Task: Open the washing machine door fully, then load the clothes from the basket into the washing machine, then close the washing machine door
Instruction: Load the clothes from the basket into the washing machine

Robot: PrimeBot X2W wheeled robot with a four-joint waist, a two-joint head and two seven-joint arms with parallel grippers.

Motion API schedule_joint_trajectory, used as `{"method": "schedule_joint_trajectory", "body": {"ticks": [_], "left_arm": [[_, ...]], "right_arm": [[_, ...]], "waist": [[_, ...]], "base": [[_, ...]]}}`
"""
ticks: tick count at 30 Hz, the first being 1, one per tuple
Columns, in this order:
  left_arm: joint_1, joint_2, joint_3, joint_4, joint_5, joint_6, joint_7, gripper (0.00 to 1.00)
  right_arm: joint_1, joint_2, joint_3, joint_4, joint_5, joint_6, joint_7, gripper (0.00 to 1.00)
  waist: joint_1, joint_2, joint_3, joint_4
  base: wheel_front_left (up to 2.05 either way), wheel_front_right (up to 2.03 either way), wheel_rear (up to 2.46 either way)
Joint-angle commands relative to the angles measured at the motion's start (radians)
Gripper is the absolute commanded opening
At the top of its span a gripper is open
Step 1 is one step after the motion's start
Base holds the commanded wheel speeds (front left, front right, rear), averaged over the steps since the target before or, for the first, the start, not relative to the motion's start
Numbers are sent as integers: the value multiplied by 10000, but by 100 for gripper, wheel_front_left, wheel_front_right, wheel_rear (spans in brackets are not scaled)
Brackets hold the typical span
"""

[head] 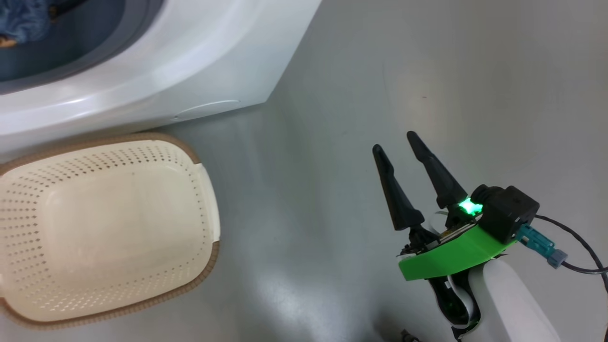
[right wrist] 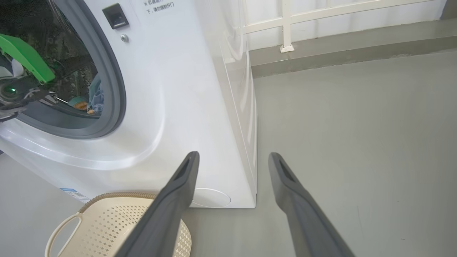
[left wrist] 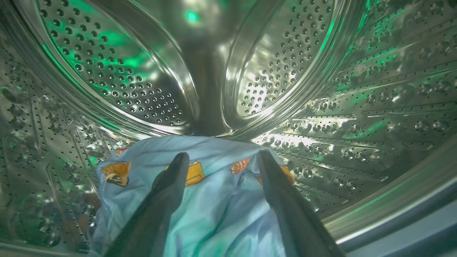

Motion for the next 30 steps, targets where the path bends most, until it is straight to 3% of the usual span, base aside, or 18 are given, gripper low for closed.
{"method": "schedule_joint_trajectory", "body": {"ticks": [1, 8, 16, 21, 30], "left_arm": [[154, 510, 79, -269, -84, -25, -73, 100], [1094, 801, -312, -946, -635, -26, -98, 100], [2775, 1078, 343, -2619, -603, -25, -103, 100], [5112, 837, 1683, -4476, -227, 384, -104, 100], [7531, 213, 2682, -5956, 161, 732, -104, 100]], "right_arm": [[32, 24, 109, -199, 0, 16, -48, 100], [-37, 24, 38, -92, -3, 16, -48, 100], [3, 24, -128, 83, -59, 16, -48, 100], [115, 24, -240, 390, -136, 16, -48, 100], [291, 24, -324, 856, -280, 16, -48, 100]], "waist": [[0, 0, -48, 140], [0, 0, -320, 472], [0, 0, -903, 707], [0, 0, -1843, 966], [0, 0, -3080, 1337]], "base": [[0, 0, 0], [0, 0, 0], [0, 0, 0], [0, 0, 0], [0, 0, 0]]}}
